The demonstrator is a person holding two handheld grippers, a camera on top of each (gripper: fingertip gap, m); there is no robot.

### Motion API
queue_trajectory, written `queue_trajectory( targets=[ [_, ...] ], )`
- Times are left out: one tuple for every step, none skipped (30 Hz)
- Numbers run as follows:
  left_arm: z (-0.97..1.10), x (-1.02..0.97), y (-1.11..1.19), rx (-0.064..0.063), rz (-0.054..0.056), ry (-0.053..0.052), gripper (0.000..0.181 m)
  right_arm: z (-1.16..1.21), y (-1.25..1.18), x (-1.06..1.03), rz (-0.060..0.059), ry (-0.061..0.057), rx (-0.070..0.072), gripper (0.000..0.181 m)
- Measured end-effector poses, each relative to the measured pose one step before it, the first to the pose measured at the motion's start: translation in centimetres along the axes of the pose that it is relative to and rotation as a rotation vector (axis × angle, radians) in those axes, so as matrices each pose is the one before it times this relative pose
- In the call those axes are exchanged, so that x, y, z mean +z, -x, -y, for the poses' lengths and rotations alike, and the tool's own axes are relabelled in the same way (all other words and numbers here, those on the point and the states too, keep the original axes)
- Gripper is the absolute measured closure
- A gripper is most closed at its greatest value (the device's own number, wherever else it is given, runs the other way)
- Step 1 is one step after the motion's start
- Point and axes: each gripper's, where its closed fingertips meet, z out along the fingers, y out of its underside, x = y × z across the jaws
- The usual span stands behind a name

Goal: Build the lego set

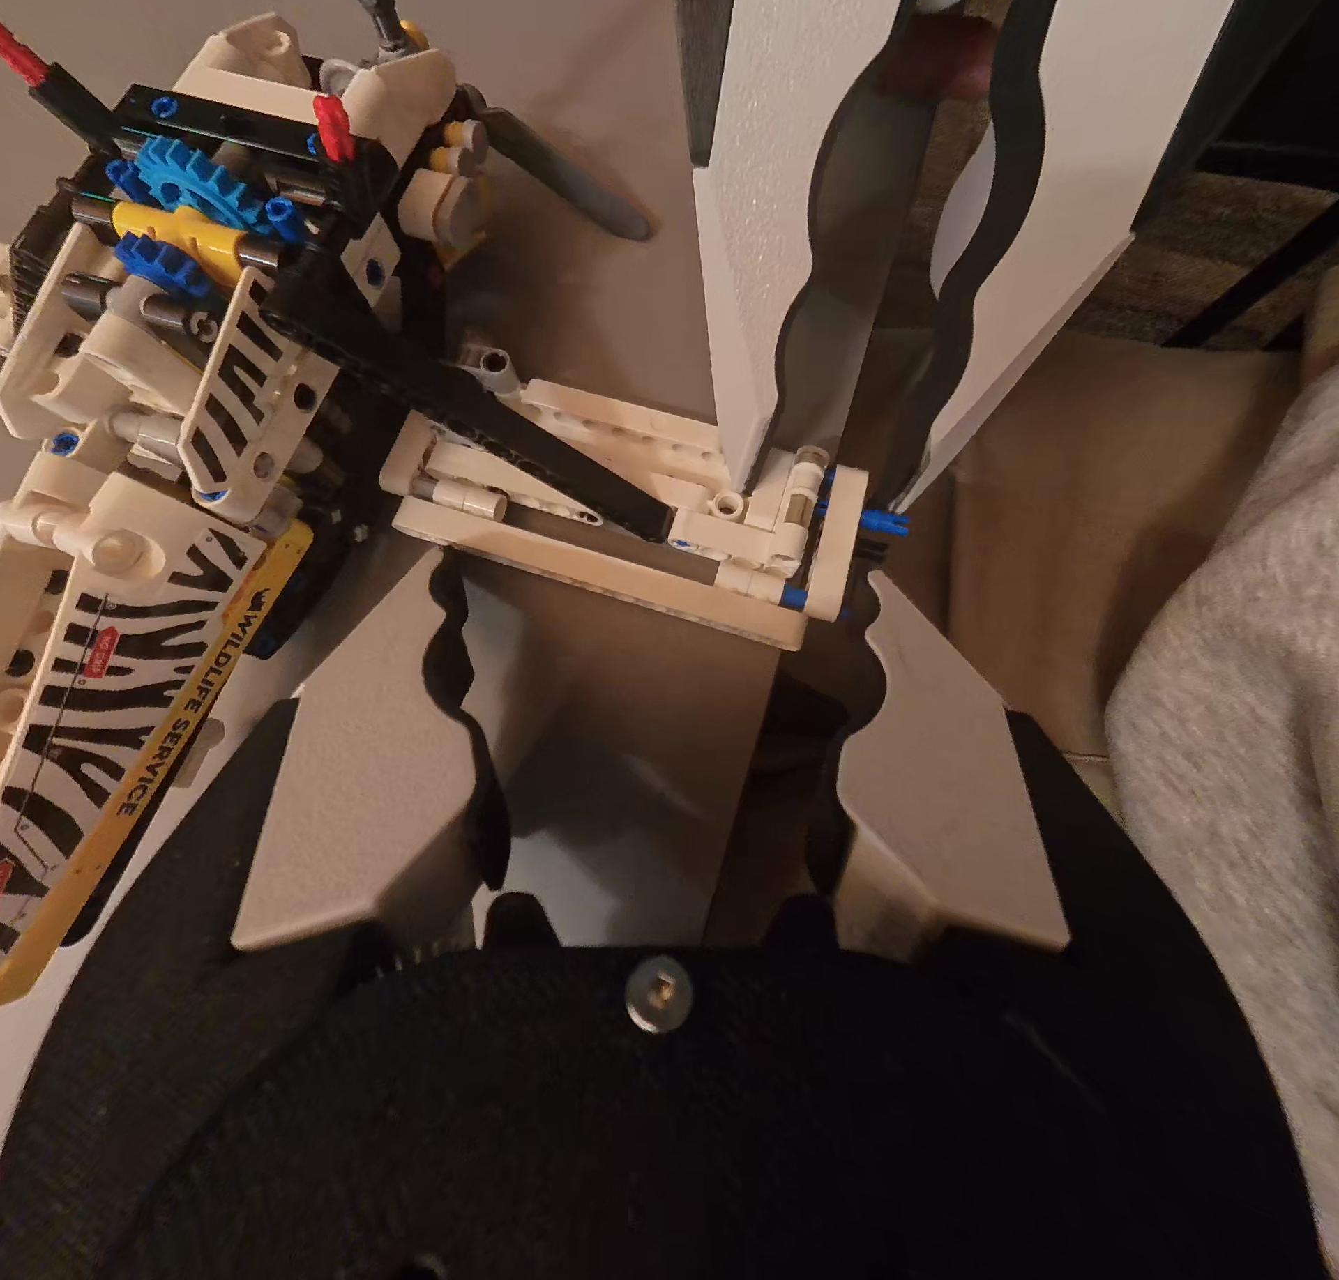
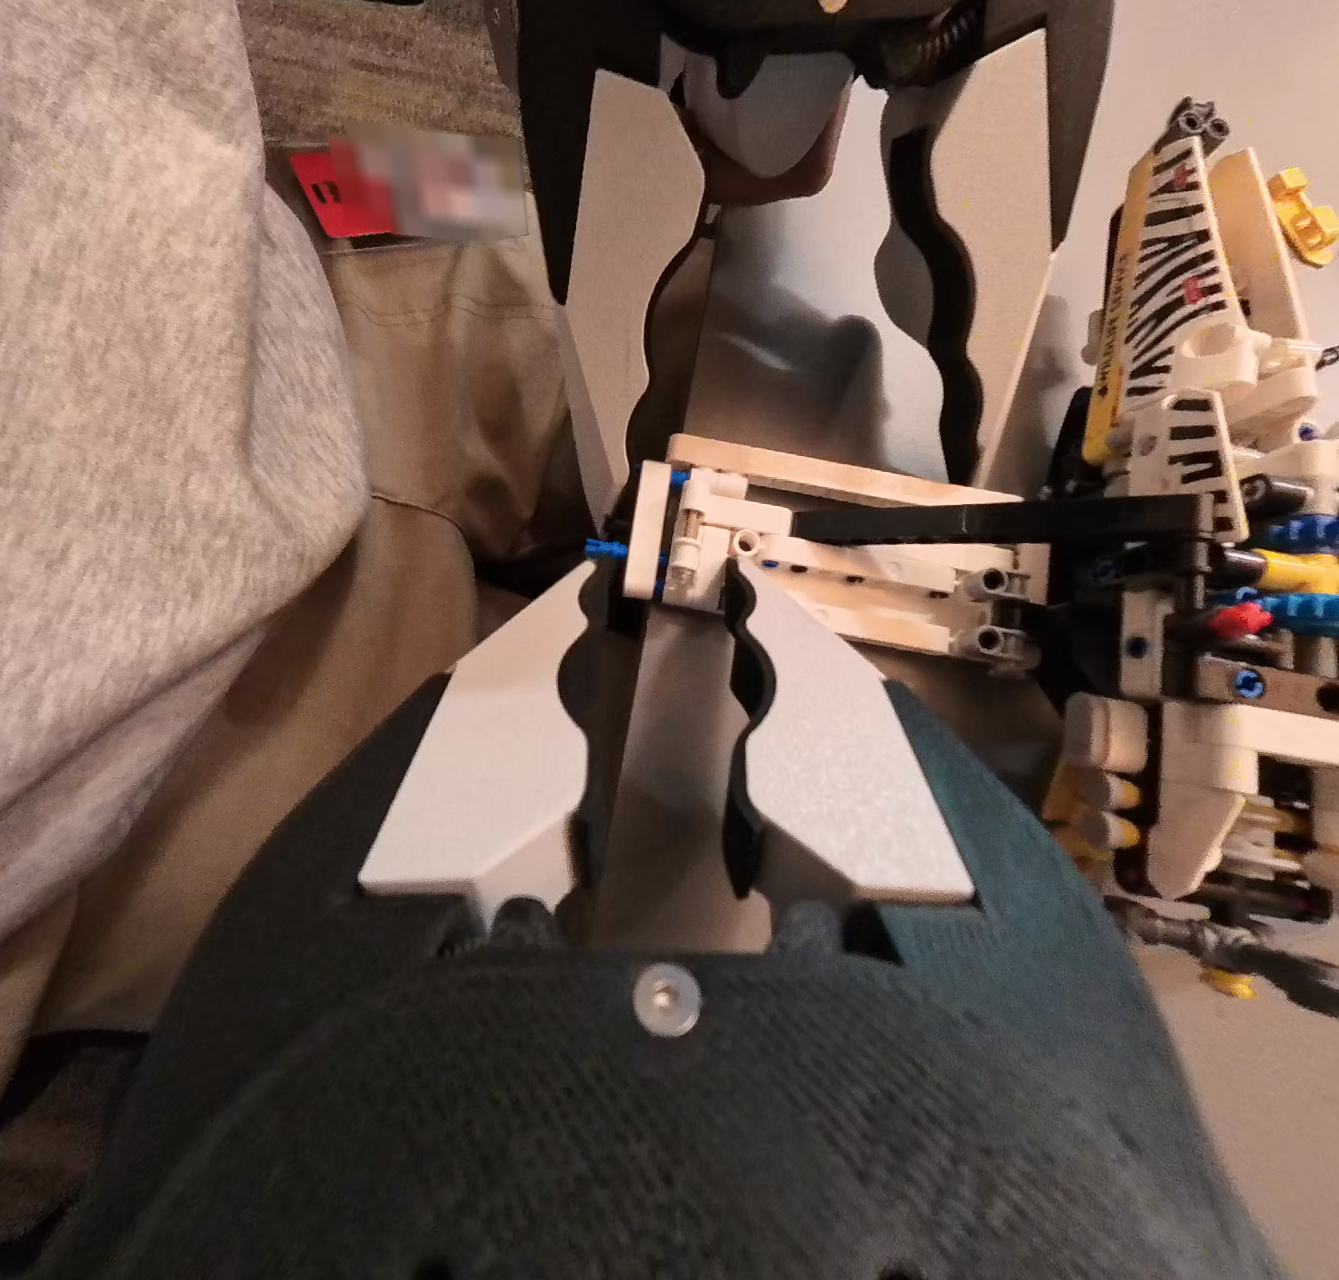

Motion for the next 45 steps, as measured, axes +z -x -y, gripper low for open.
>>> queue_trajectory(
  targets=[
    [0.016, -0.012, -0.031, -0.0030, -0.0027, -0.0024, 0.078, 0.103, -0.022, -0.069, -0.0105, -0.0082, 0.0073, 0.150],
    [0.032, -0.033, -0.032, -0.0074, -0.0055, -0.0044, 0.077, 0.187, -0.045, -0.125, -0.0140, -0.0130, 0.0096, 0.150],
    [0.072, -0.049, -0.043, -0.0107, -0.0083, -0.0065, 0.078, 0.146, -0.120, -0.155, -0.0195, -0.0128, 0.0131, 0.147],
    [0.066, -0.050, -0.045, -0.0122, -0.0104, -0.0077, 0.078, 0.061, -0.161, -0.165, -0.0219, -0.0089, 0.0200, 0.138],
    [0.077, -0.056, -0.034, -0.0129, -0.0107, -0.0073, 0.078, 0.002, -0.111, -0.110, -0.0164, -0.0088, 0.0322, 0.130],
    [0.071, -0.059, -0.040, -0.0118, -0.0109, -0.0061, 0.078, 0.009, -0.093, -0.039, -0.0162, -0.0120, 0.0433, 0.122],
    [0.076, -0.037, -0.046, -0.0108, -0.0105, -0.0052, 0.078, 0.123, -0.101, 0.042, -0.0204, -0.0180, 0.0484, 0.110],
    [0.072, -0.031, -0.058, -0.0096, -0.0105, -0.0053, 0.078, 0.062, -0.214, 0.069, -0.0340, -0.0058, 0.0427, 0.102],
    [0.064, -0.016, -0.040, -0.0079, -0.0080, -0.0041, 0.078, 0.110, -0.259, 0.102, -0.0447, -0.0058, 0.0295, 0.096],
    [0.054, -0.010, -0.047, -0.0066, -0.0070, -0.0038, 0.078, 0.246, -0.062, 0.149, -0.0393, -0.0159, 0.0166, 0.093],
    [0.054, 0.010, -0.073, -0.0051, -0.0069, -0.0033, 0.078, 0.187, 0.031, 0.188, -0.0354, -0.0122, 0.0109, 0.094],
    [0.053, 0.017, -0.109, -0.0032, -0.0083, -0.0028, 0.078, 0.016, -0.011, 0.222, -0.0341, 0.0026, 0.0074, 0.095],
    [0.059, 0.007, -0.202, -0.0006, -0.0140, -0.0031, 0.075, -0.135, -0.091, 0.217, -0.0322, 0.0142, -0.0004, 0.095],
    [0.010, 0.011, -0.083, -0.0010, -0.0063, 0.0003, 0.075, -0.124, -0.123, 0.160, -0.0290, 0.0139, -0.0101, 0.093],
    [-0.053, -0.004, 0.024, 0.0013, 0.0016, 0.0027, 0.076, -0.025, -0.045, 0.096, -0.0161, 0.0069, -0.0108, 0.094],
    [-0.083, -0.046, -0.075, 0.0043, -0.0031, 0.0044, 0.075, 0.081, 0.086, 0.055, 0.0005, -0.0011, -0.0043, 0.095],
    [-0.101, -0.118, -0.083, 0.0018, -0.0048, 0.0060, 0.075, 0.092, 0.024, 0.040, 0.0018, -0.0035, 0.0051, 0.093],
    [-0.138, -0.173, 0.010, -0.0004, -0.0008, 0.0066, 0.075, 0.057, 0.009, 0.026, 0.0028, -0.0016, 0.0088, 0.093],
    [-0.137, -0.227, -0.040, -0.0011, -0.0040, 0.0031, 0.075, 0.010, 0.062, -0.003, 0.0044, 0.0011, 0.0037, 0.095],
    [-0.096, -0.307, 0.002, -0.0017, -0.0004, 0.0003, 0.075, 0.021, -0.045, -0.035, -0.0043, 0.0009, -0.0023, 0.095],
    [-0.093, -0.369, 0.077, -0.0027, 0.0047, -0.0003, 0.075, 0.082, -0.072, -0.084, -0.0095, -0.0019, -0.0047, 0.097],
    [-0.017, -0.439, 0.012, -0.0025, 0.0006, -0.0030, 0.075, 0.111, -0.059, -0.105, -0.0087, -0.0039, -0.0042, 0.100],
    [0.113, -0.529, -0.030, 0.0024, -0.0021, -0.0099, 0.075, 0.141, -0.095, -0.142, -0.0119, -0.0055, -0.0057, 0.103],
    [0.329, -0.613, 0.179, 0.0058, 0.0082, -0.0179, 0.075, 0.188, -0.081, -0.141, -0.0121, -0.0083, -0.0070, 0.106],
    [0.430, -0.637, 0.307, 0.0081, 0.0095, -0.0170, 0.076, 0.174, -0.036, -0.125, -0.0096, -0.0081, -0.0046, 0.108],
    [0.483, -0.576, 0.619, 0.0063, 0.0205, -0.0125, 0.076, 0.166, 0.018, -0.108, -0.0055, -0.0063, -0.0013, 0.110],
    [0.494, -0.488, 0.881, 0.0115, 0.0289, -0.0070, 0.076, 0.157, 0.093, -0.075, -0.0023, -0.0062, -0.0002, 0.111],
    [0.485, -0.335, 1.108, 0.0178, 0.0354, -0.0005, 0.076, 0.132, 0.141, -0.040, -0.0004, -0.0056, -0.0010, 0.113],
    [0.472, -0.141, 1.394, 0.0199, 0.0470, 0.0029, 0.073, 0.094, 0.180, -0.005, 0.0012, -0.0024, -0.0018, 0.116],
    [0.359, 0.114, 1.359, 0.0260, 0.0426, 0.0038, 0.066, 0.046, 0.196, 0.029, -0.0003, 0.0009, -0.0028, 0.118],
    [0.068, 0.354, 0.921, 0.0407, 0.0112, 0.0136, 0.065, 0.026, 0.175, 0.026, -0.0033, 0.0037, -0.0044, 0.119],
    [-0.132, 0.529, 0.788, 0.0440, 0.0027, 0.0288, 0.065, 0.007, 0.157, 0.035, -0.0057, 0.0061, -0.0061, 0.121],
    [-0.187, 0.573, 0.578, 0.0386, -0.0111, 0.0408, 0.065, 0.021, 0.149, 0.011, -0.0083, 0.0067, -0.0066, 0.123],
    [-0.158, 0.520, 0.245, 0.0284, -0.0312, 0.0407, 0.066, 0.046, 0.103, -0.006, -0.0125, 0.0060, -0.0053, 0.126],
    [-0.005, 0.377, -0.006, 0.0213, -0.0417, 0.0325, 0.067, 0.080, 0.125, -0.001, -0.0120, 0.0047, -0.0037, 0.129],
    [0.061, 0.256, -0.205, 0.0244, -0.0458, 0.0270, 0.072, 0.073, 0.154, 0.019, -0.0109, 0.0035, -0.0027, 0.132],
    [-0.025, 0.225, -0.212, 0.0262, -0.0415, 0.0290, 0.080, 0.017, 0.102, 0.032, -0.0131, 0.0053, -0.0040, 0.134],
    [-0.143, 0.260, -0.014, 0.0208, -0.0265, 0.0302, 0.086, -0.096, 0.035, 0.067, -0.0161, 0.0097, -0.0064, 0.137],
    [-0.270, 0.305, -0.052, 0.0170, -0.0288, 0.0344, 0.091, -0.161, -0.036, 0.100, -0.0175, 0.0131, -0.0074, 0.137],
    [-0.316, 0.340, 0.001, 0.0105, -0.0257, 0.0331, 0.095, -0.192, -0.033, 0.143, -0.0155, 0.0143, -0.0079, 0.138],
    [-0.287, 0.356, 0.061, 0.0072, -0.0190, 0.0294, 0.096, -0.219, -0.044, 0.162, -0.0148, 0.0158, -0.0075, 0.139],
    [-0.242, 0.340, -0.060, 0.0090, -0.0205, 0.0248, 0.099, -0.191, -0.020, 0.184, -0.0130, 0.0155, -0.0081, 0.140],
    [-0.171, 0.295, -0.146, 0.0060, -0.0220, 0.0185, 0.104, -0.113, -0.003, 0.164, -0.0122, 0.0124, -0.0097, 0.141],
    [-0.033, 0.292, -0.116, -0.0004, -0.0150, 0.0091, 0.105, -0.068, 0.016, 0.143, -0.0128, 0.0096, -0.0114, 0.142],
    [-0.033, 0.309, -0.103, 0.0005, -0.0101, 0.0085, 0.105, -0.051, 0.021, 0.125, -0.0130, 0.0098, -0.0138, 0.144]
  ],
)
